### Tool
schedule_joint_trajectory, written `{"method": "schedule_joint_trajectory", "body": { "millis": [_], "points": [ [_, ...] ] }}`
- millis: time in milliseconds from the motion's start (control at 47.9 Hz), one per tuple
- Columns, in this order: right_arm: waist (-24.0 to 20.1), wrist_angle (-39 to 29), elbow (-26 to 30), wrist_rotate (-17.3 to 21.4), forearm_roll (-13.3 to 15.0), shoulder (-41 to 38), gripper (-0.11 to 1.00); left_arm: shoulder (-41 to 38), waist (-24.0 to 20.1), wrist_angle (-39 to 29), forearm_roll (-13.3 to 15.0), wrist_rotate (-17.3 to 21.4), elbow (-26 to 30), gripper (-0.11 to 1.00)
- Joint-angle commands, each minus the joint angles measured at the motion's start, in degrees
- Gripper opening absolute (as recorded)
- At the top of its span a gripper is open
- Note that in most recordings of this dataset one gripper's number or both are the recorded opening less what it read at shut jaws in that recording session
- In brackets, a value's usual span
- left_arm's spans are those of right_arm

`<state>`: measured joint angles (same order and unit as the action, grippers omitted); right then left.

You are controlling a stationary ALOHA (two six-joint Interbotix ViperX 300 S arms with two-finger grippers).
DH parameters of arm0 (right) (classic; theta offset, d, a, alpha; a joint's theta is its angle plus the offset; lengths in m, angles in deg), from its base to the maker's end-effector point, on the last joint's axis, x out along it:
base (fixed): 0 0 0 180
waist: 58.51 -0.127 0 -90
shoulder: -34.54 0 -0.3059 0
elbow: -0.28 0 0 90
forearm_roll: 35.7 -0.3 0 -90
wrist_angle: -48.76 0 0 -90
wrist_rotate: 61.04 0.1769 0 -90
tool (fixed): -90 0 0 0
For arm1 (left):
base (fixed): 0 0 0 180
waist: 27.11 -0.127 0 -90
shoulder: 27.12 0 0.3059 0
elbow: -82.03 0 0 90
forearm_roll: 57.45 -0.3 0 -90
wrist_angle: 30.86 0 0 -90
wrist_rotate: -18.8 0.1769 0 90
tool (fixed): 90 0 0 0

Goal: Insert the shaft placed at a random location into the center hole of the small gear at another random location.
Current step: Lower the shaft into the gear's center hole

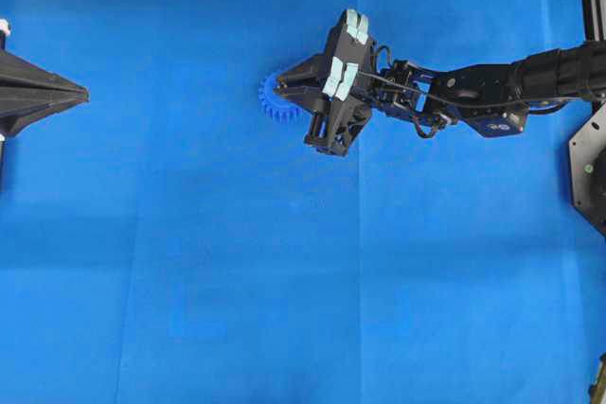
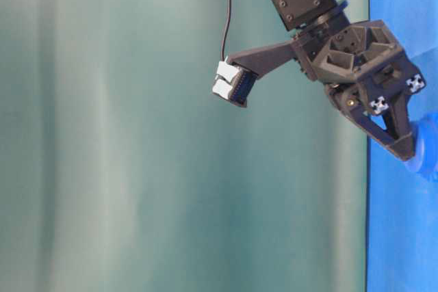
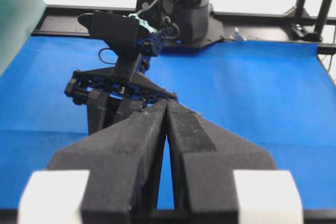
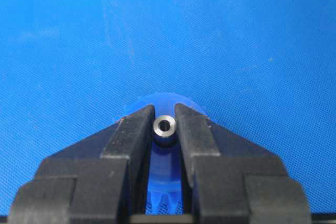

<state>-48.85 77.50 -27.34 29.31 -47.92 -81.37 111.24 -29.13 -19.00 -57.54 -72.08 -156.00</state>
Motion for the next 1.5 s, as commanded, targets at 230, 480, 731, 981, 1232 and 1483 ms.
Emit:
{"method": "schedule_joint_trajectory", "body": {
  "millis": [230, 480, 731, 981, 1232, 1483],
  "points": [
    [-0.18, -0.53, 0.88, 0.09, -0.53, 1.23, 0.48, -0.26, -0.18, 0.26, 0.00, 0.00, 0.62, 0.00],
    [-0.09, -0.53, 0.70, 0.00, -1.05, 3.16, 0.78, -0.26, -0.18, 0.26, -0.09, -0.09, 0.62, 0.00],
    [-0.18, -1.49, 0.53, -0.44, -0.88, 7.65, 0.76, -0.18, -0.18, 0.26, -0.09, 0.00, 0.62, 0.00],
    [-0.18, -4.22, 0.62, -0.44, -0.97, 11.95, 0.76, -0.09, -0.18, 0.26, -0.09, -0.09, 0.70, 0.00],
    [-0.18, -5.80, 0.70, -0.44, -0.97, 13.36, 0.76, -0.09, -0.18, 0.26, 0.00, -0.09, 0.70, 0.00],
    [-0.62, -6.15, -0.44, -0.26, -0.97, 14.24, 0.76, -0.09, -0.18, 0.35, 0.00, -0.09, 0.62, 0.00]
  ]
}}
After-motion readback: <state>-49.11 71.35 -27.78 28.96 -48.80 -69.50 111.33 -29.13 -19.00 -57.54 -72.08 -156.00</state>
